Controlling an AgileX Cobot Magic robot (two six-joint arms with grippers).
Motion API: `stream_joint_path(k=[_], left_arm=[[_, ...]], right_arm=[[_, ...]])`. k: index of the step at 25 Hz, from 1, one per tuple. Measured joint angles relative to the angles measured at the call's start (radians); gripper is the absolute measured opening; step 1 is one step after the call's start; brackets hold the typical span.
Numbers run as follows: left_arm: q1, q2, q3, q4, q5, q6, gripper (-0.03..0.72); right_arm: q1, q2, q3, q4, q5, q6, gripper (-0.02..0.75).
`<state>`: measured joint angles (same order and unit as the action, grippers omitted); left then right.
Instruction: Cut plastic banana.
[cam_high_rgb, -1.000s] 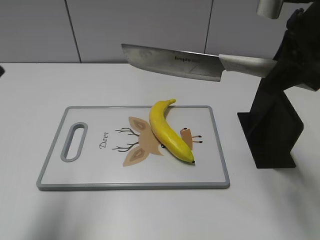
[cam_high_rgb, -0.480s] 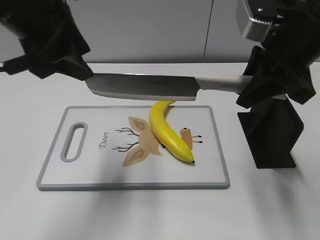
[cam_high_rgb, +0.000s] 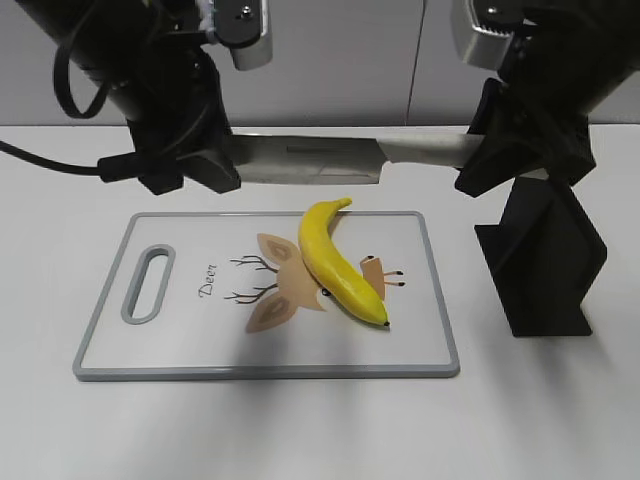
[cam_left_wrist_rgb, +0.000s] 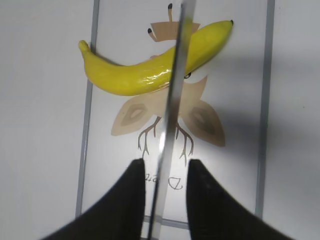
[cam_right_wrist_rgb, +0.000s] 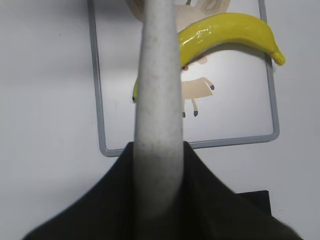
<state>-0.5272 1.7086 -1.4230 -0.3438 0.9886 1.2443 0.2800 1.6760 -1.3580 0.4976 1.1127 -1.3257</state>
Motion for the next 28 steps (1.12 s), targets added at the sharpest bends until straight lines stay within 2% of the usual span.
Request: stream_joint_path(k=[4,6,11,28], left_arm=[[0.0,0.001,0.0,0.0,-0.022,0.004,0.055],[0.0,0.011,0.0,-0.001,-0.02,0.014,0.013],[-0.001,0.048,0.0,-0.019,-0.023,0.018,-0.01],[0.006,0.224,0.0,0.019,-0.174,0.009,-0.009]], right_arm=[[0.0,0.033,0.0,-0.008,-0.002,-0.002,0.178],[0.0,0.037,-0.001,-0.02,-0.017,-0.013,0.178],[0.0,0.046,-0.001,-0.048,-0.032,-0.027,0.178],[0.0,0.263,-0.001,-0.092,-0.191,0.04,0.197]])
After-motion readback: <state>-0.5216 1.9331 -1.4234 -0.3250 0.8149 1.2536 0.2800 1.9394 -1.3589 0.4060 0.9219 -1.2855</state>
